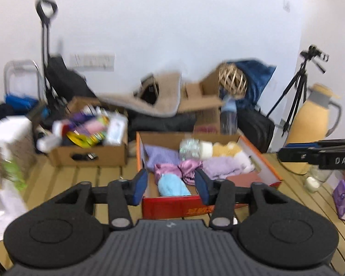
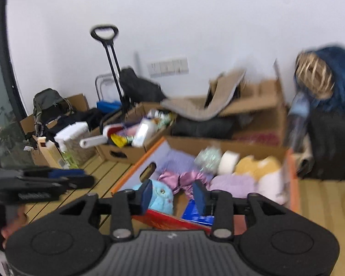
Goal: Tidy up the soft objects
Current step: 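Lower the plush into the box and open both grippers, then move both grippers back toward the white cloth and white foam wedge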
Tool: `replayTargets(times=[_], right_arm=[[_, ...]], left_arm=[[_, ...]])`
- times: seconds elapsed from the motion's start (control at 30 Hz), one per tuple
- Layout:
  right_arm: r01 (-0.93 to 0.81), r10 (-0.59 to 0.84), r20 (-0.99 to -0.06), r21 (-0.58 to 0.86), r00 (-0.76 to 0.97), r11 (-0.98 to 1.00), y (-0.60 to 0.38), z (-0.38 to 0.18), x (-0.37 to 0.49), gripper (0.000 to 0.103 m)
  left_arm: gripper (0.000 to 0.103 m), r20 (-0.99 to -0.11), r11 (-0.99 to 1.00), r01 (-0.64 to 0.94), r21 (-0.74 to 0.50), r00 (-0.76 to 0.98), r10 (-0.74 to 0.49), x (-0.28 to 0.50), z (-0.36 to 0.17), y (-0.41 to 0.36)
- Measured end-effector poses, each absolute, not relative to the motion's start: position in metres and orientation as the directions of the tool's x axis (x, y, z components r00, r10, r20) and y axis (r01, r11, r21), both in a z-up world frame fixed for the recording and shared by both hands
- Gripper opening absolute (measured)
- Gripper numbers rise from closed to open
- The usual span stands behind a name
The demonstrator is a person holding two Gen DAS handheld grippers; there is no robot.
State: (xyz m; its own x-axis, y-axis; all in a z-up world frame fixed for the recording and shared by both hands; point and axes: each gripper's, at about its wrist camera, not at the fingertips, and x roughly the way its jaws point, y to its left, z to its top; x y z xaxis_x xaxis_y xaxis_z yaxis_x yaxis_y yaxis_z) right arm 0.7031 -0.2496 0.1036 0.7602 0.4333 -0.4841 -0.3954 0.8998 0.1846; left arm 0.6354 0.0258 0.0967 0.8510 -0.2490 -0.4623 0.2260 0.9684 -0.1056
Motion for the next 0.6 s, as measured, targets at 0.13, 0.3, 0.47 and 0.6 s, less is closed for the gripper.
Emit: replayTargets(times=[0.13,0.3,0.47,0.6], right_arm=[[-0.367,0.389,-0.409,0.136,0.825,0.92,-0.27,0.12,0.632,0.056],[-0.369,0.376,-0.359,0.091,0.854,0.925,-0.277,0.1,0.536,0.061],[-0.364,0.361,-0.352,0.06,0.863,0.929,-0.274,0.066,0.443,0.072],[-0.312,0.321,-0.37,0.085,0.872,0.946,-0.277,0.036,0.388,0.083]], left_arm=[[0.069,-0.377,0.984,0.169,-0.063,0.909,-0.18,0.554,0.102,0.038],[0.083,-0.314,0.995,0.099,-0.001,0.945,-0.094,0.449,0.08,0.045],[0.095,-0.31,0.993,0.114,-0.024,0.944,-0.115,0.366,0.054,0.037],[0.1,-0.341,0.992,0.123,-0.005,0.933,-0.117,0.327,0.034,0.025]])
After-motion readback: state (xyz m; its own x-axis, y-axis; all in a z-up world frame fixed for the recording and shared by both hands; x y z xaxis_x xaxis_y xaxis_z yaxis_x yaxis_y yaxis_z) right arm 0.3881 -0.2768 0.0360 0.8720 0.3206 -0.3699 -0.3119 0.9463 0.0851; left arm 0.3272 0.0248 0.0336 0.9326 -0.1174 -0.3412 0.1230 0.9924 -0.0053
